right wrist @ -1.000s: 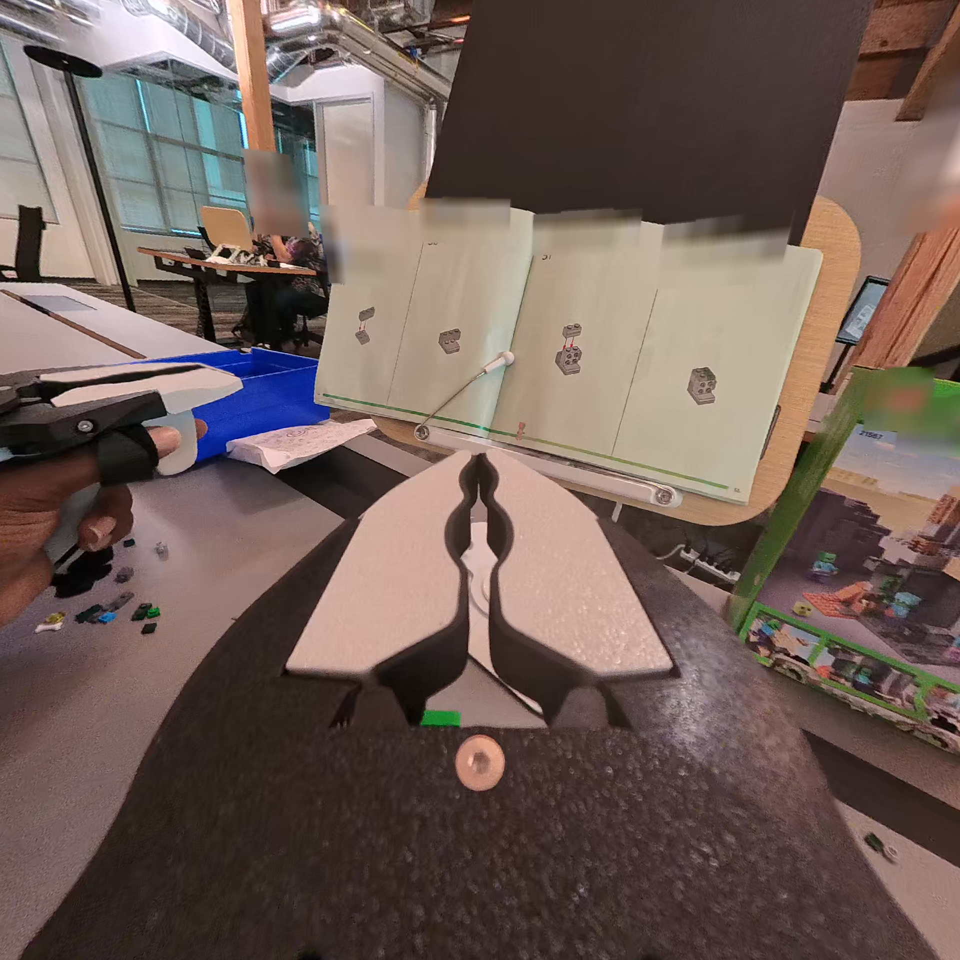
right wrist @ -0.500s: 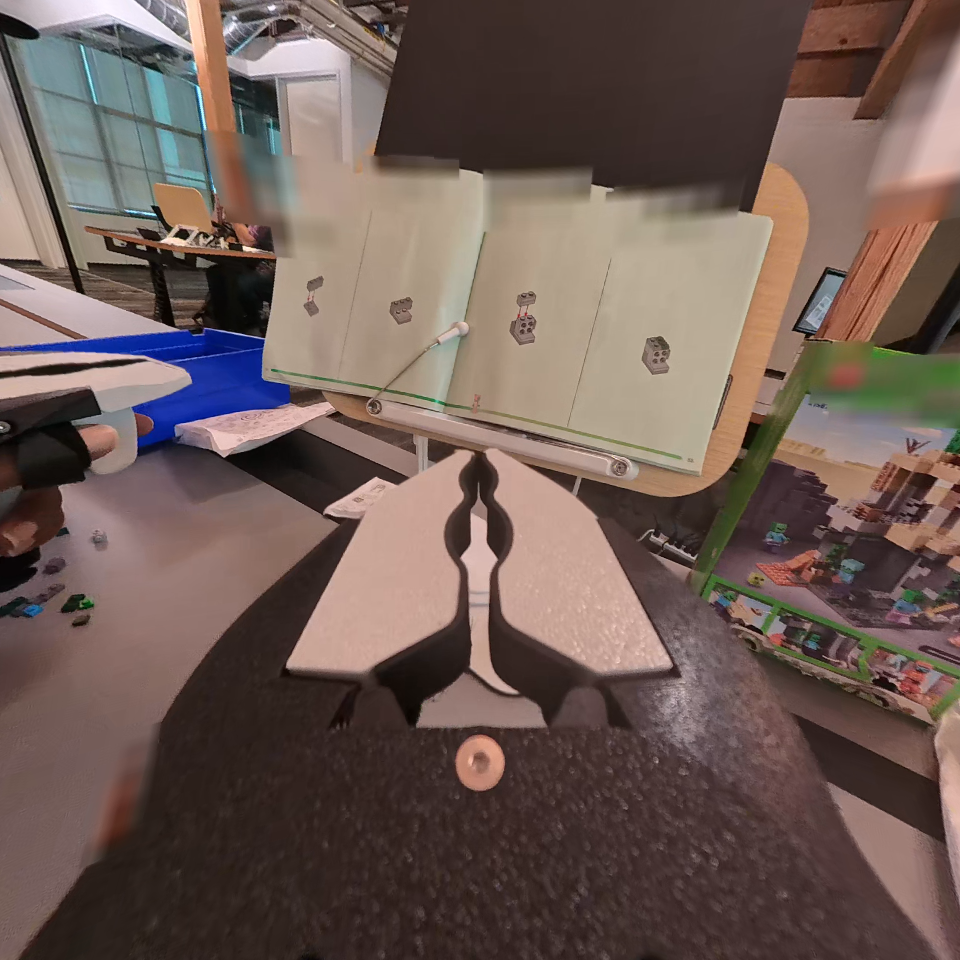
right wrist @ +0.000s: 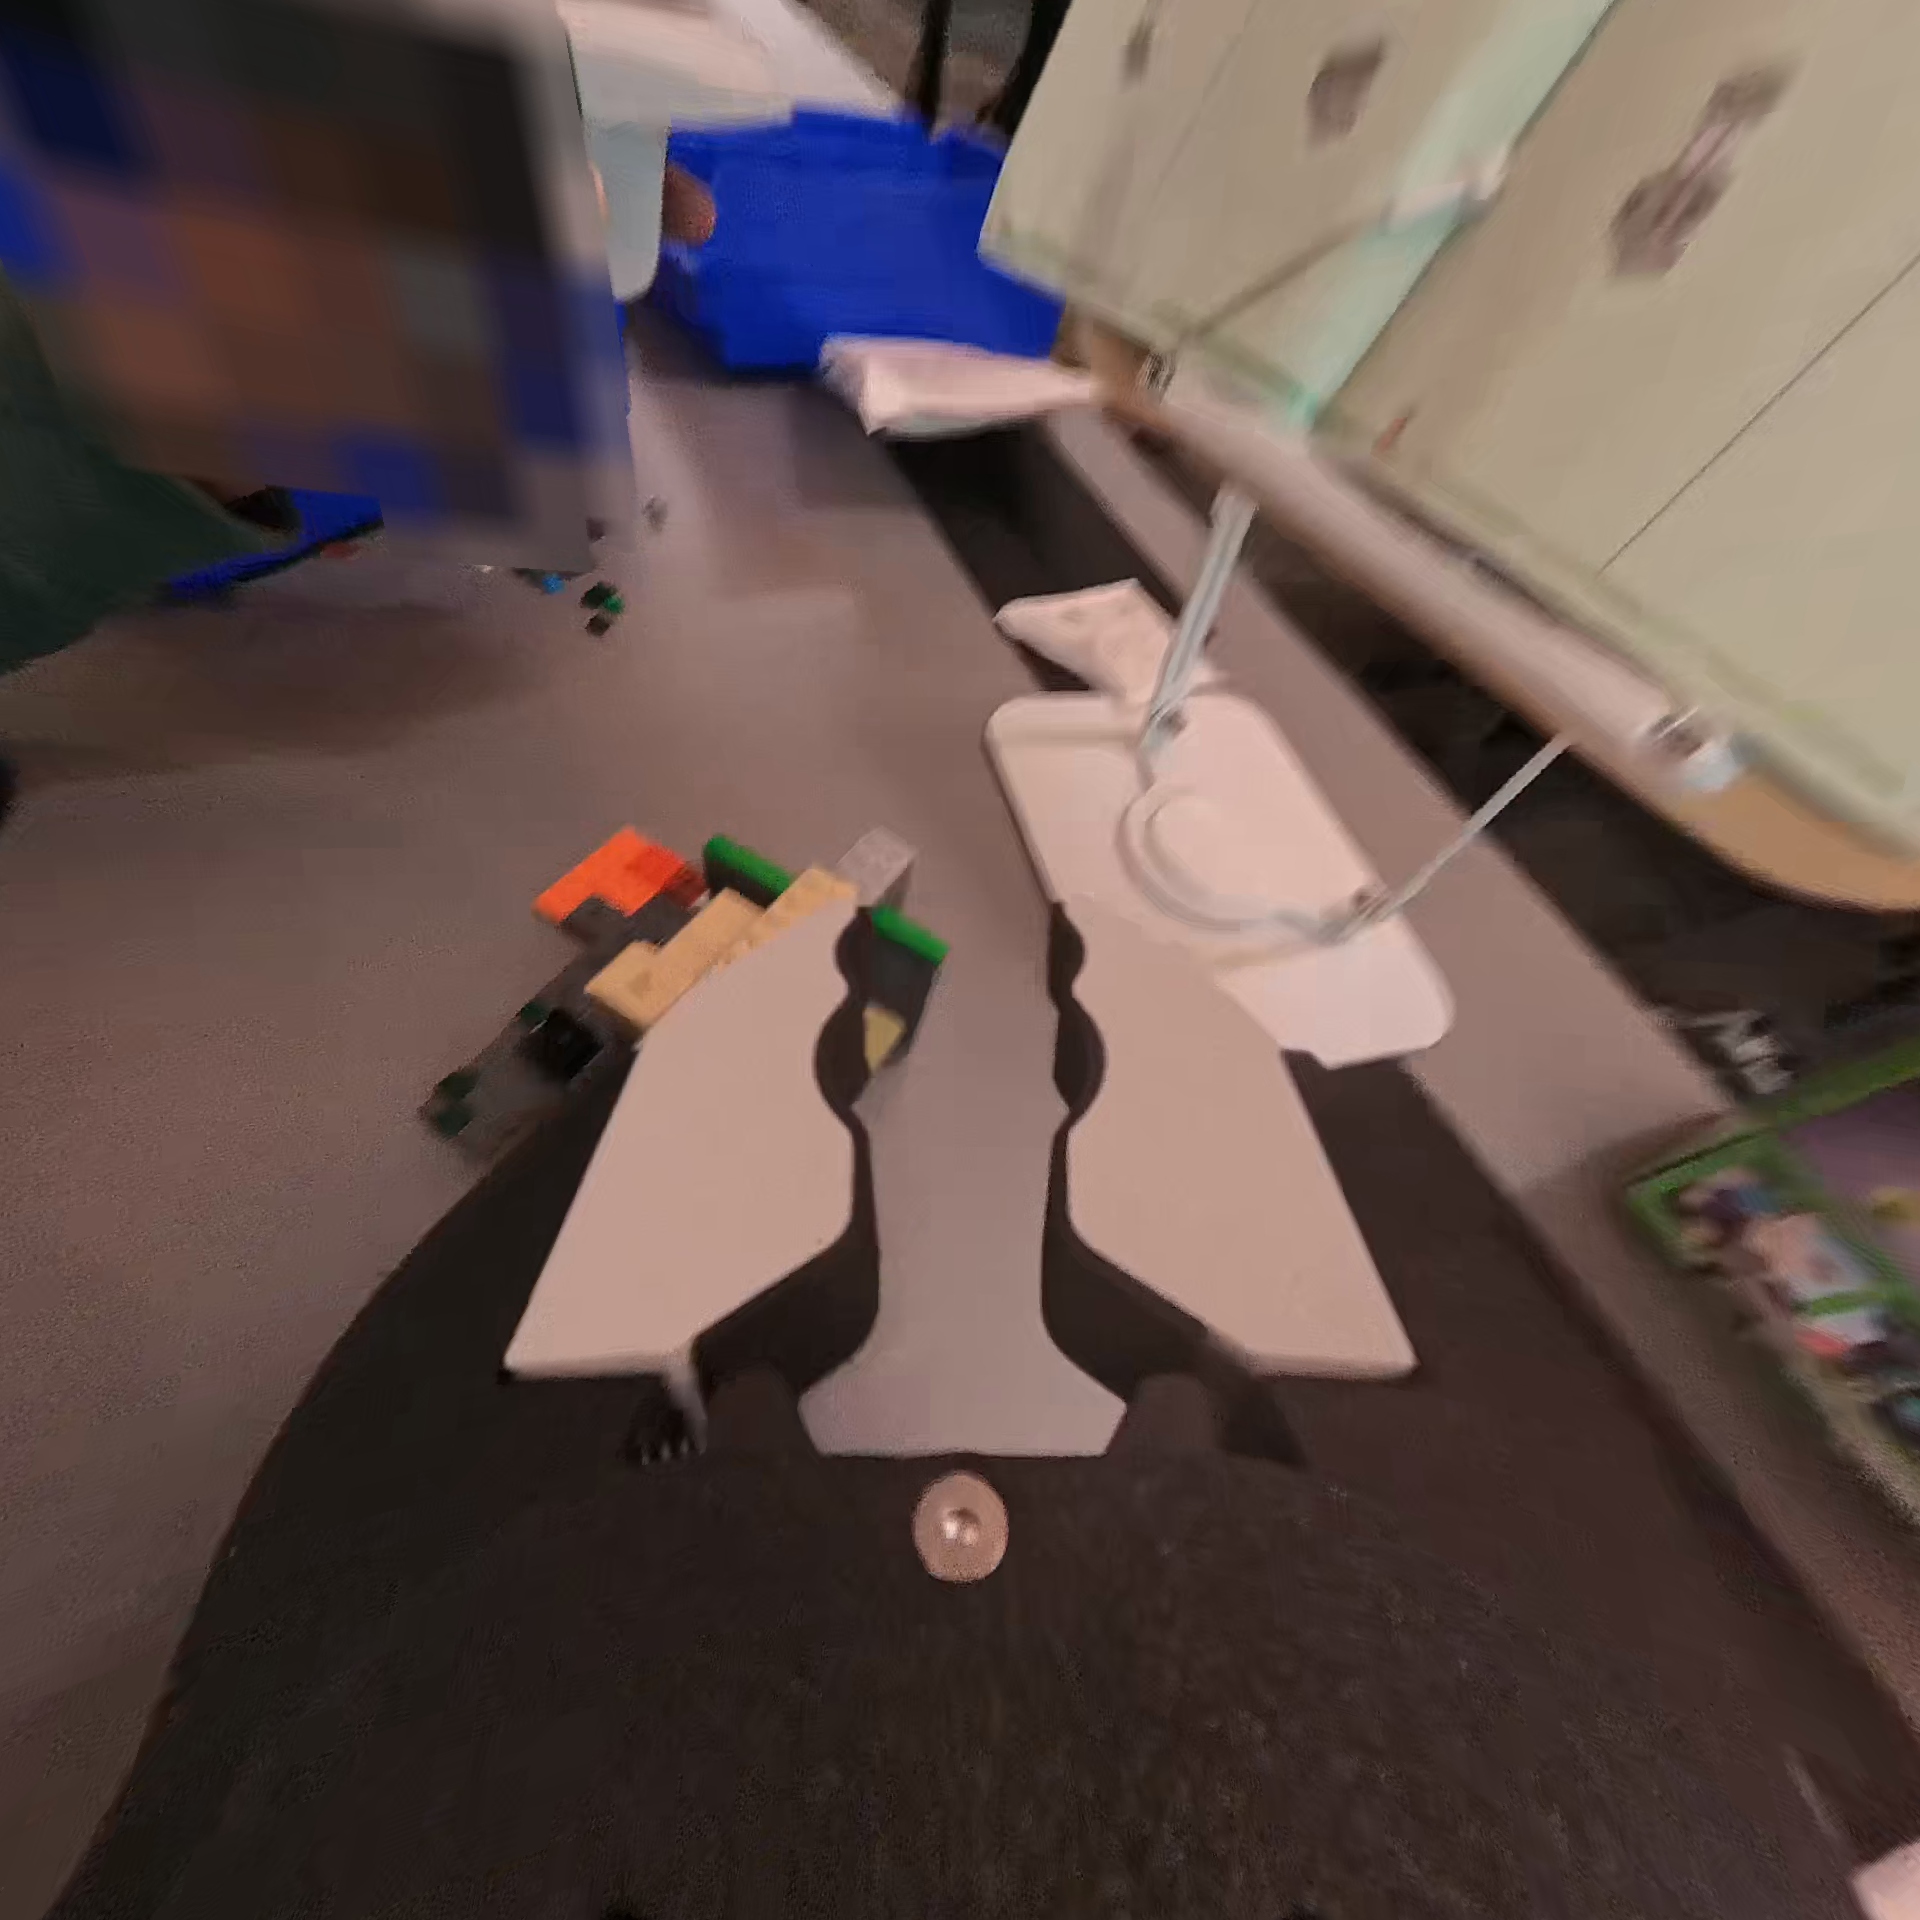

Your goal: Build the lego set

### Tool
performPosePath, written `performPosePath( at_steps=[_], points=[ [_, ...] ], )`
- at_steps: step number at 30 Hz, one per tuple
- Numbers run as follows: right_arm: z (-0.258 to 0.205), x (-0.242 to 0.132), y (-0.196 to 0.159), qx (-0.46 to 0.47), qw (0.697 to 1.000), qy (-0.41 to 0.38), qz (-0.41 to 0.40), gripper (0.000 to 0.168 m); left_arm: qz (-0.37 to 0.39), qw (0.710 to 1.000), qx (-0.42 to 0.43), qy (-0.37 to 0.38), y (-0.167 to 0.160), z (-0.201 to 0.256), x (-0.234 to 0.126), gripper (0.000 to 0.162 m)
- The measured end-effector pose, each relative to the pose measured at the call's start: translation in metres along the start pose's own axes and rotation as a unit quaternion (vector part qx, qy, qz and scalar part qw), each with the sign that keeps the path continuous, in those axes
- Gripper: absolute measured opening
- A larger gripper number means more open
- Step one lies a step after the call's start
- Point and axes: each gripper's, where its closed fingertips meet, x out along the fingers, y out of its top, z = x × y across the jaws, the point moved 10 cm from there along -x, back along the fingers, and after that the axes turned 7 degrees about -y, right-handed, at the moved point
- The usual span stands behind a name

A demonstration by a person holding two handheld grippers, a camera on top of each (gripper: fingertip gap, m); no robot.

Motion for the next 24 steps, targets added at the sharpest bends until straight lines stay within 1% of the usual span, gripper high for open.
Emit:
performPosePath(
  at_steps=[1, 3, 5, 7, 9, 11, 13, 14, 15, 17, 24],
  points=[
    [0.0, 0.0, -0.005, 0.02, 0.999, 0.015, -0.029, 0.043, 0.0, 1.0, -0.001, -0.001, 0.0, 0.0, 0.0, 0.0],
    [-0.009, -0.001, -0.013, 0.043, 0.996, 0.018, -0.074, 0.06, -0.001, 1.0, -0.002, -0.004, 0.0, 0.0, 0.0, 0.0],
    [-0.03, -0.002, -0.023, 0.065, 0.994, 0.003, -0.082, 0.061, -0.003, 1.0, -0.007, -0.008, 0.0, -0.001, 0.0, 0.0],
    [-0.056, 0.003, -0.035, 0.102, 0.992, -0.024, -0.071, 0.062, -0.003, 1.0, -0.01, -0.01, 0.0, -0.002, 0.001, 0.0],
    [-0.079, 0.013, -0.049, 0.132, 0.987, -0.056, -0.068, 0.06, -0.004, 1.0, -0.014, -0.014, -0.001, -0.003, 0.001, 0.0],
    [-0.092, 0.026, -0.061, 0.13, 0.983, -0.099, -0.086, 0.06, -0.006, 1.0, -0.018, -0.02, -0.002, -0.001, 0.002, 0.0],
    [-0.096, 0.038, -0.069, 0.136, 0.978, -0.124, -0.1, 0.056, -0.005, 1.0, -0.017, -0.025, 0.0, 0.001, 0.002, 0.0],
    [-0.096, 0.042, -0.072, 0.137, 0.975, -0.142, -0.102, 0.047, -0.004, 1.0, -0.015, -0.027, 0.001, 0.002, 0.001, 0.0],
    [-0.096, 0.044, -0.074, 0.135, 0.974, -0.153, -0.099, 0.032, -0.003, 1.0, -0.011, -0.028, 0.003, 0.002, 0.0, 0.0],
    [-0.093, 0.047, -0.074, 0.132, 0.972, -0.166, -0.097, 0.018, 0.001, 1.0, -0.006, -0.028, 0.006, 0.002, -0.002, 0.0],
    [-0.053, 0.066, -0.076, 0.149, 0.969, -0.175, -0.092, 0.018, 0.002, 0.999, -0.009, -0.038, 0.008, 0.004, -0.003, 0.0]
  ],
)
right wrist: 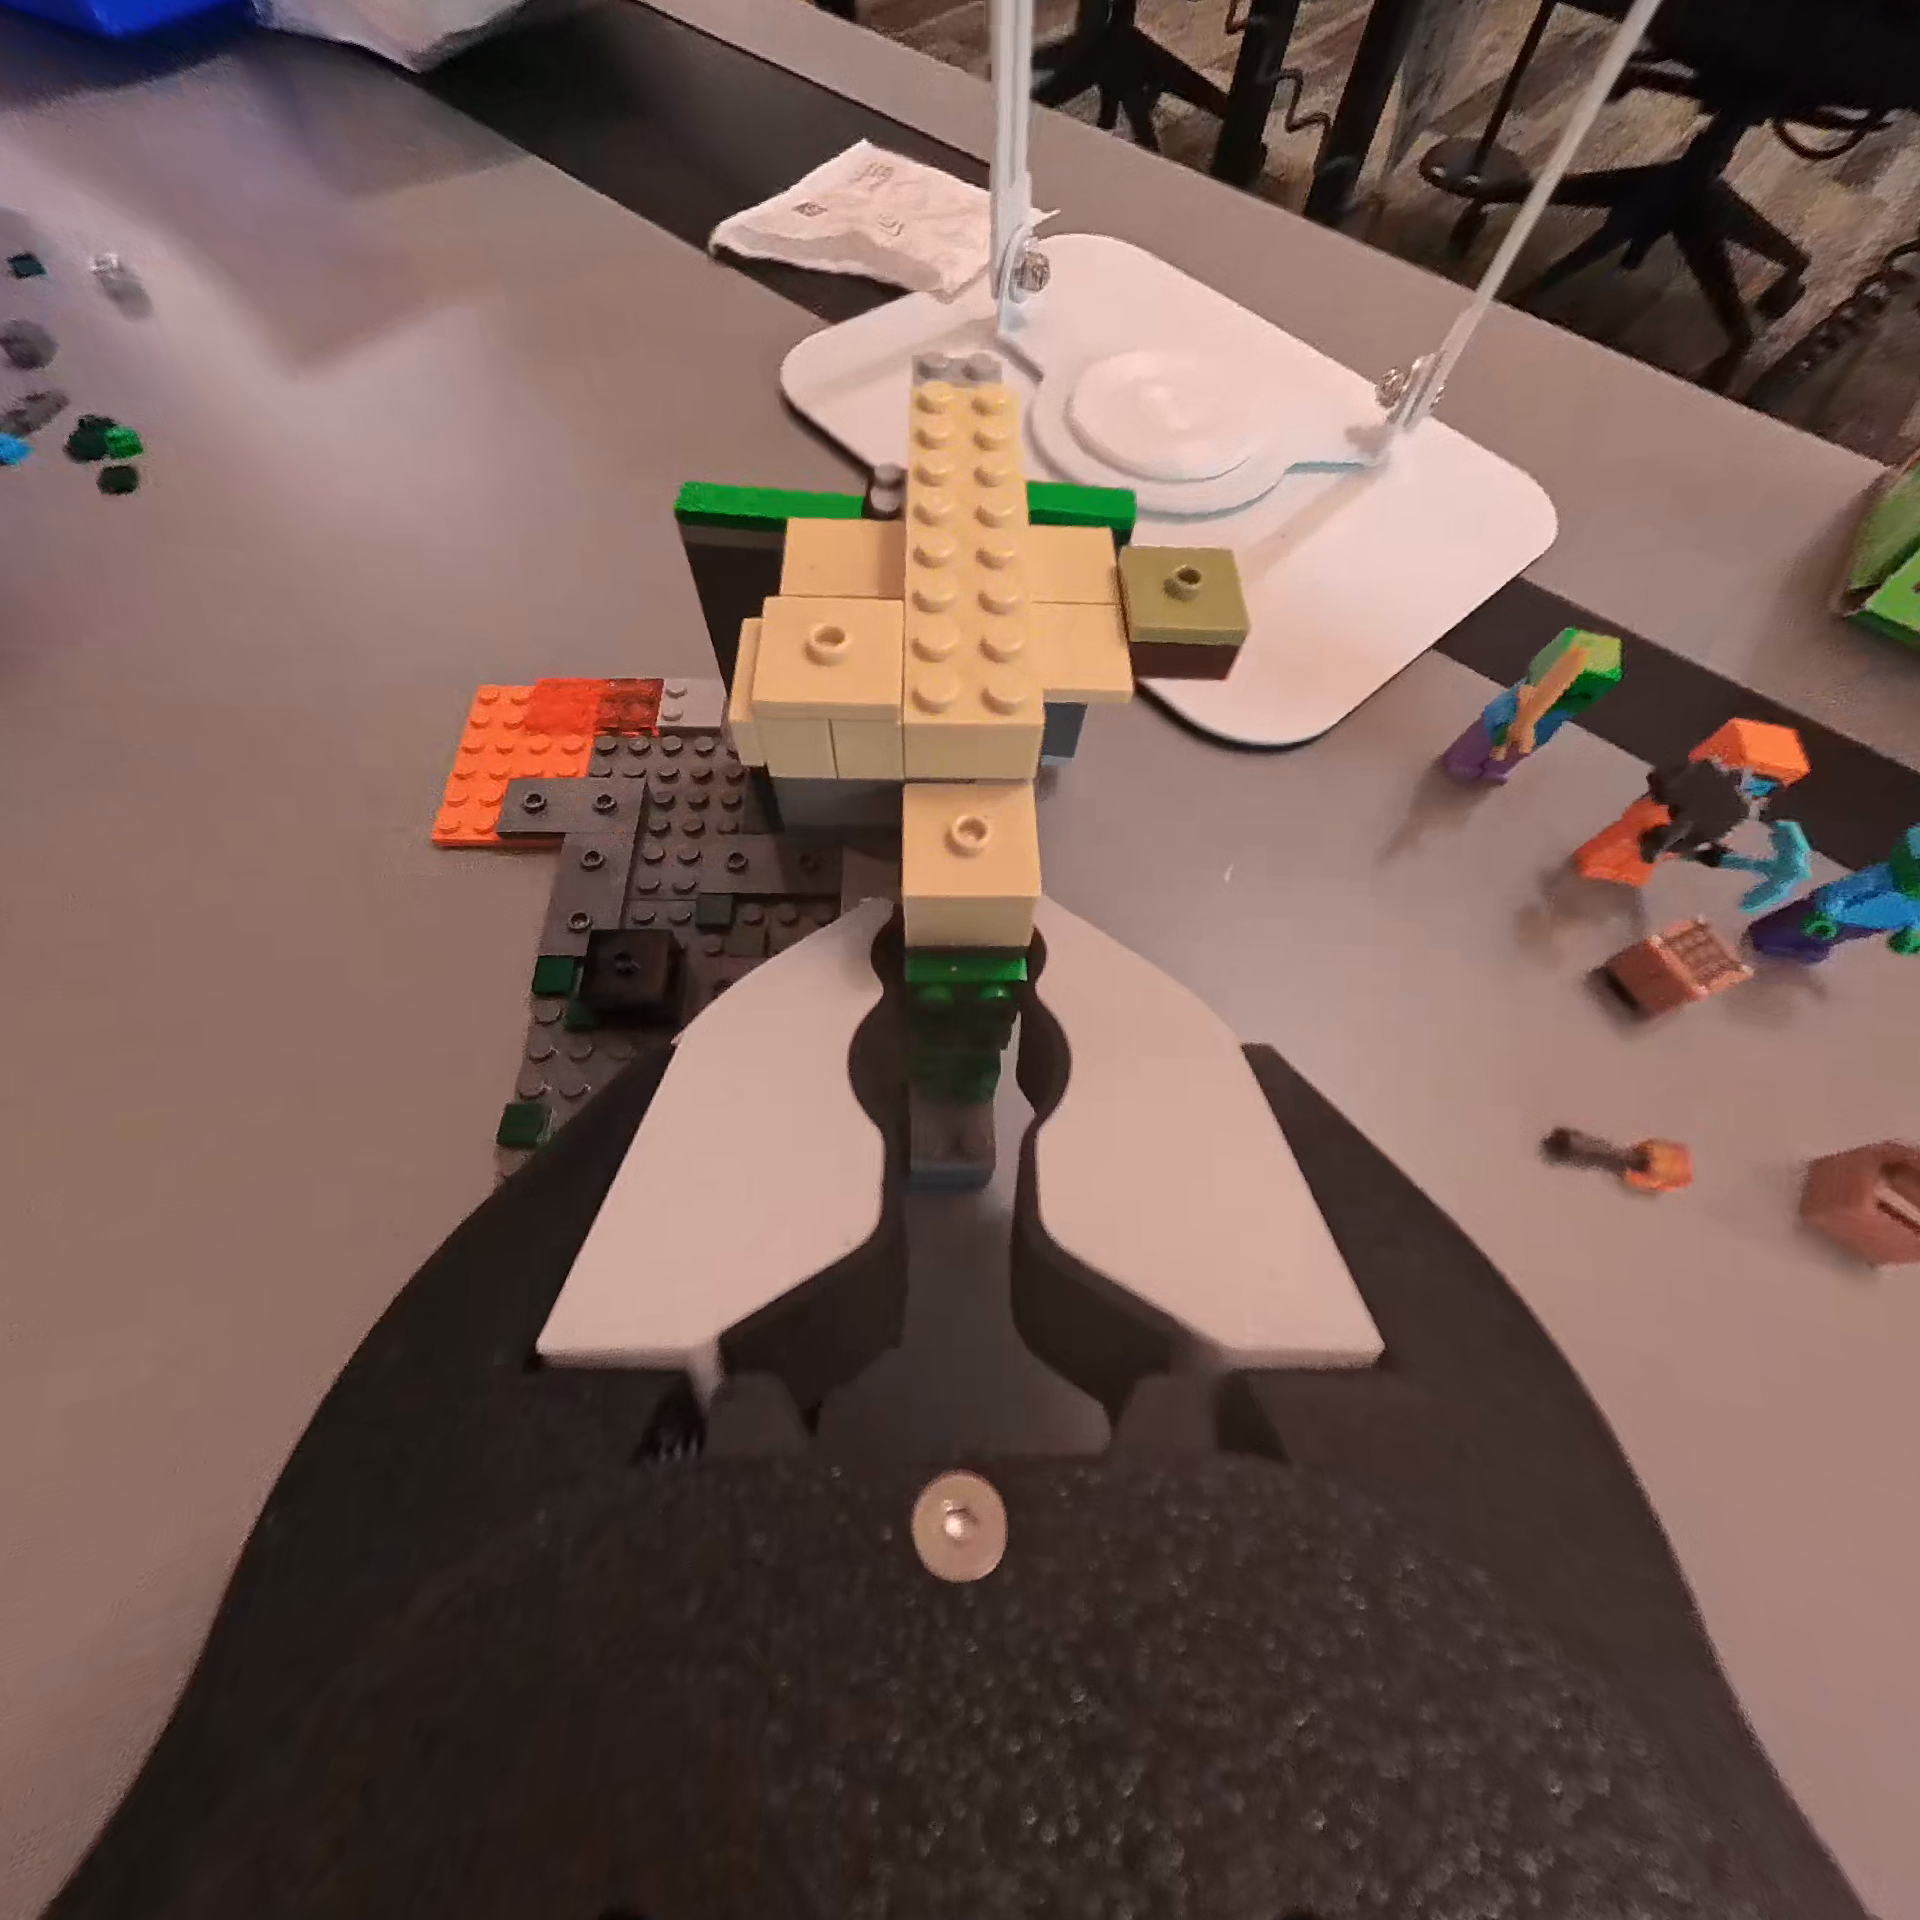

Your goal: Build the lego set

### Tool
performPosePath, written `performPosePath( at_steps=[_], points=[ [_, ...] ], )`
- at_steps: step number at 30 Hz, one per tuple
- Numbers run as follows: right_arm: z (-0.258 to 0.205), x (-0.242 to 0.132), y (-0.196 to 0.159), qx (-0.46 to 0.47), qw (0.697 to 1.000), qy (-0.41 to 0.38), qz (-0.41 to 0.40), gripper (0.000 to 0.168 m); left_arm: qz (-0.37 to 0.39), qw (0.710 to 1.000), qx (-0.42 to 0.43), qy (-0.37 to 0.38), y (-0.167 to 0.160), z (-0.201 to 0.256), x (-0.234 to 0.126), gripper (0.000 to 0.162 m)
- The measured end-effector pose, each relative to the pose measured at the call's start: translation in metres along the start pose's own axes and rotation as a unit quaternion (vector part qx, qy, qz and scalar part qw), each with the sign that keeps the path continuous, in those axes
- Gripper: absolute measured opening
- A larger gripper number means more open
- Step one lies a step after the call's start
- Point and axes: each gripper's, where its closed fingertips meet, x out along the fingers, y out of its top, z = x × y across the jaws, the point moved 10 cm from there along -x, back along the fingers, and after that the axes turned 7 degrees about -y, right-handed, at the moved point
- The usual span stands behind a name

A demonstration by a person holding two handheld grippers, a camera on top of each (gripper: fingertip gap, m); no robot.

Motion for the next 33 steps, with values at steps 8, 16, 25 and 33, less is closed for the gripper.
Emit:
performPosePath(
  at_steps=[8, 16, 25, 33],
  points=[
    [0.01, 0.007, 0.004, 0.003, 1.0, 0.012, 0.009, 0.018, -0.011, 1.0, 0.004, -0.003, -0.004, 0.003, 0.003, 0.0],
    [0.025, -0.046, 0.036, 0.005, 0.996, -0.008, 0.091, 0.048, -0.021, 1.0, -0.006, 0.01, -0.009, -0.001, 0.003, 0.0],
    [0.035, -0.085, 0.138, 0.041, 0.96, -0.072, 0.268, 0.009, -0.029, 0.999, -0.005, 0.043, -0.011, -0.005, 0.003, 0.0],
    [0.032, -0.068, 0.124, 0.04, 0.961, -0.063, 0.268, 0.0, -0.04, 0.995, 0.022, 0.094, 0.0, -0.033, 0.011, 0.0]
  ],
)
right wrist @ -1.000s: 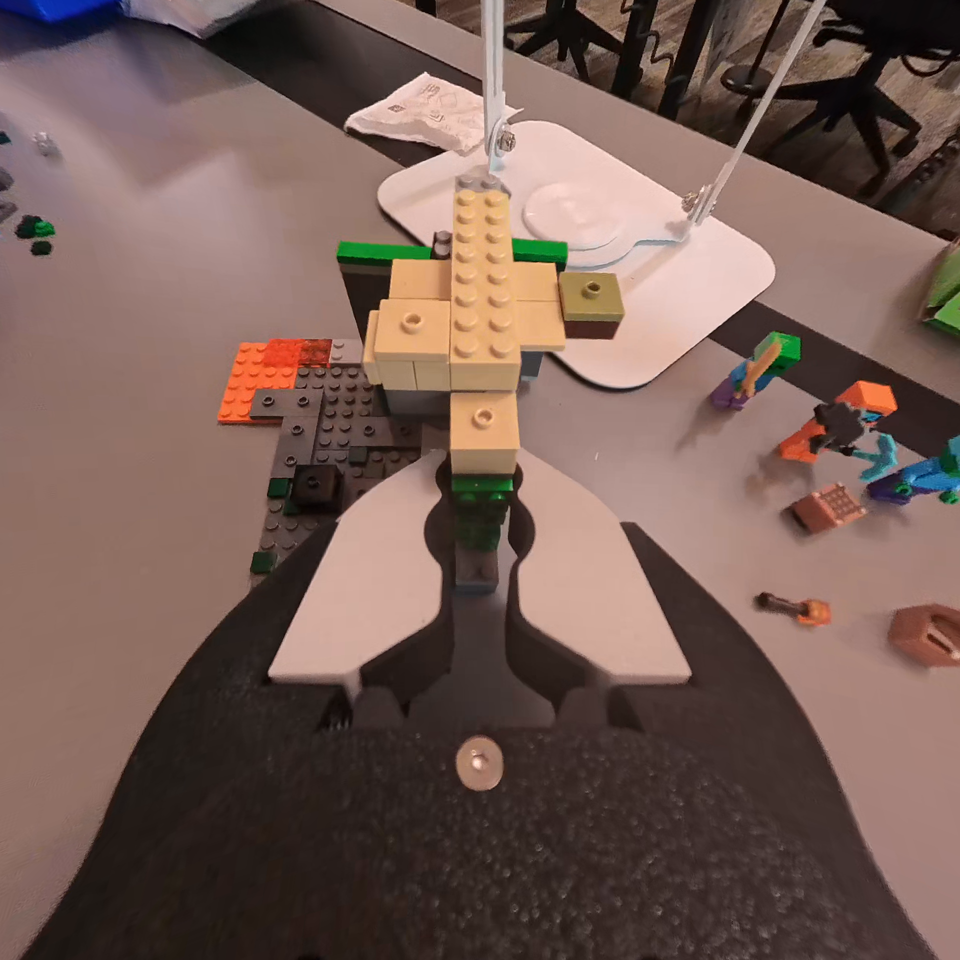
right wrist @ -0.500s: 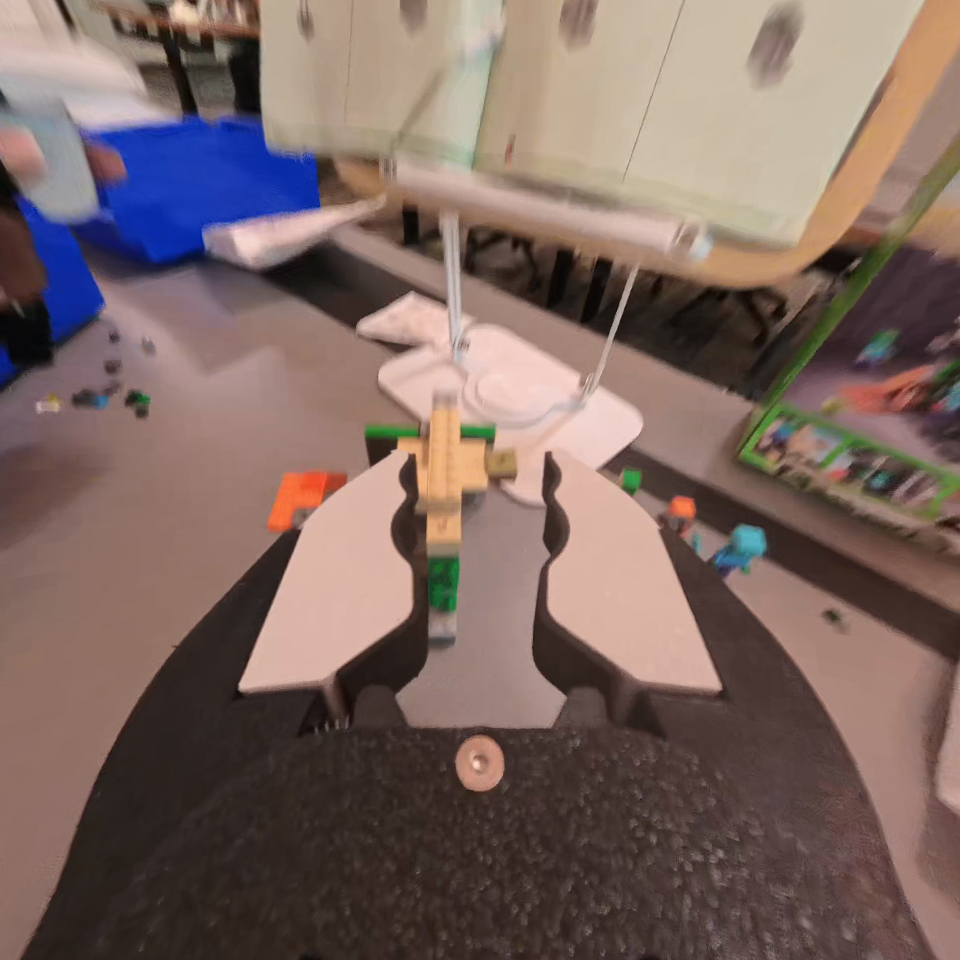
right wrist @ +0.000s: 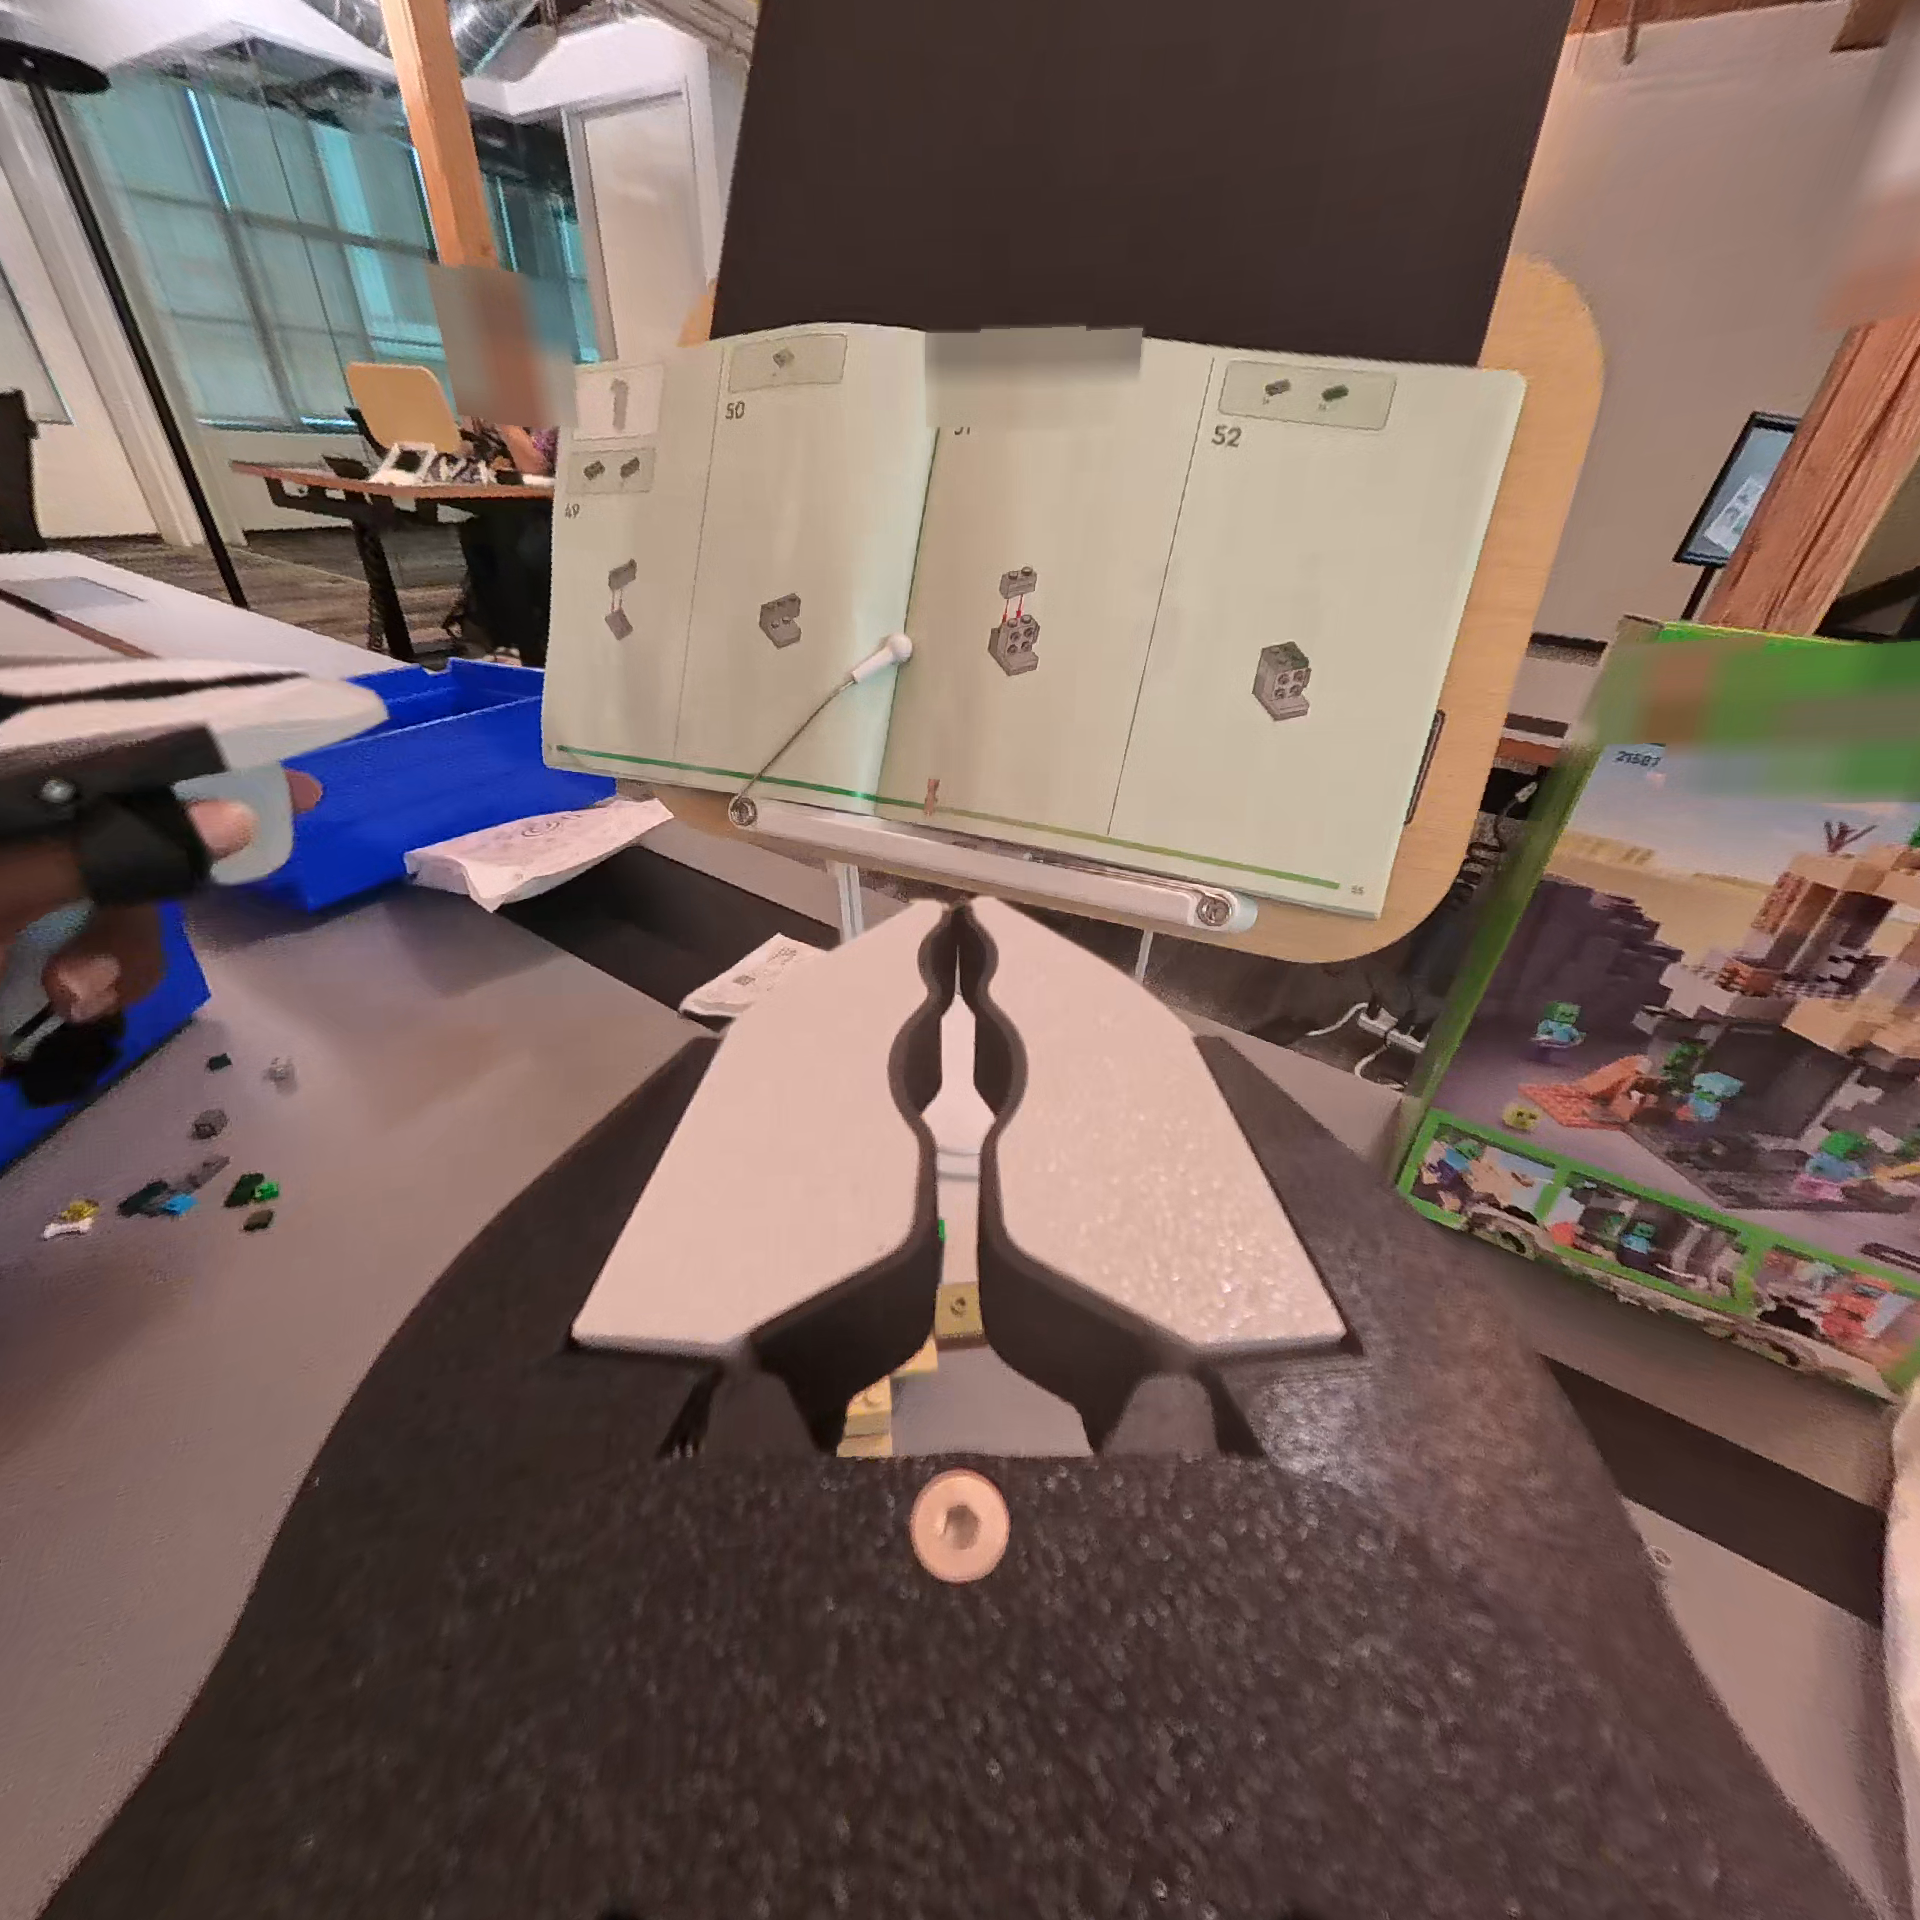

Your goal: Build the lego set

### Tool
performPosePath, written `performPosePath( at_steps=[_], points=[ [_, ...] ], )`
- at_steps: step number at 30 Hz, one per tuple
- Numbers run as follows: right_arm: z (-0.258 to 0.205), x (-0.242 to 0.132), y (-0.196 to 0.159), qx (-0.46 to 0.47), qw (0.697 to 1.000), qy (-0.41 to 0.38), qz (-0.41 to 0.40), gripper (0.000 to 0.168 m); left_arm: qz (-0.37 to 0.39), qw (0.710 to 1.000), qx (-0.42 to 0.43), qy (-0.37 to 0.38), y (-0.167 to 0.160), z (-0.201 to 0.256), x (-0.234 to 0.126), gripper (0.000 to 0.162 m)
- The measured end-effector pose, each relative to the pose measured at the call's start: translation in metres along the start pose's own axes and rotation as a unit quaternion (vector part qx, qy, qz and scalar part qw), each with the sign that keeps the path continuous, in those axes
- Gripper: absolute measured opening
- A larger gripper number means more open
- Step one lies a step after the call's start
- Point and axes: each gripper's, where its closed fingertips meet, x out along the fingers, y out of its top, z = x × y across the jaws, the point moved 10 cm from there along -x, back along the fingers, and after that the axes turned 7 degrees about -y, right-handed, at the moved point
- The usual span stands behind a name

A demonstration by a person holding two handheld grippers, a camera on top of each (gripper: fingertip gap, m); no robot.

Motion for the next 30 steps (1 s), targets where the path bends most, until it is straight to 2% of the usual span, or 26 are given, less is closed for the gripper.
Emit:
performPosePath(
  at_steps=[11, 18, 30],
  points=[
    [0.004, 0.0, 0.001, -0.011, 1.0, -0.002, 0.012, 0.0, 0.013, 0.996, 0.02, 0.082, 0.055, -0.046, 0.062, 0.0],
    [-0.002, -0.005, 0.009, -0.026, 0.999, 0.0, 0.025, 0.0, -0.001, 0.996, 0.023, 0.092, 0.057, -0.056, 0.083, 0.0],
    [-0.014, -0.008, 0.013, -0.048, 0.998, 0.017, 0.035, 0.0, -0.004, 0.995, 0.022, 0.096, 0.054, -0.055, 0.083, 0.0]
  ],
)
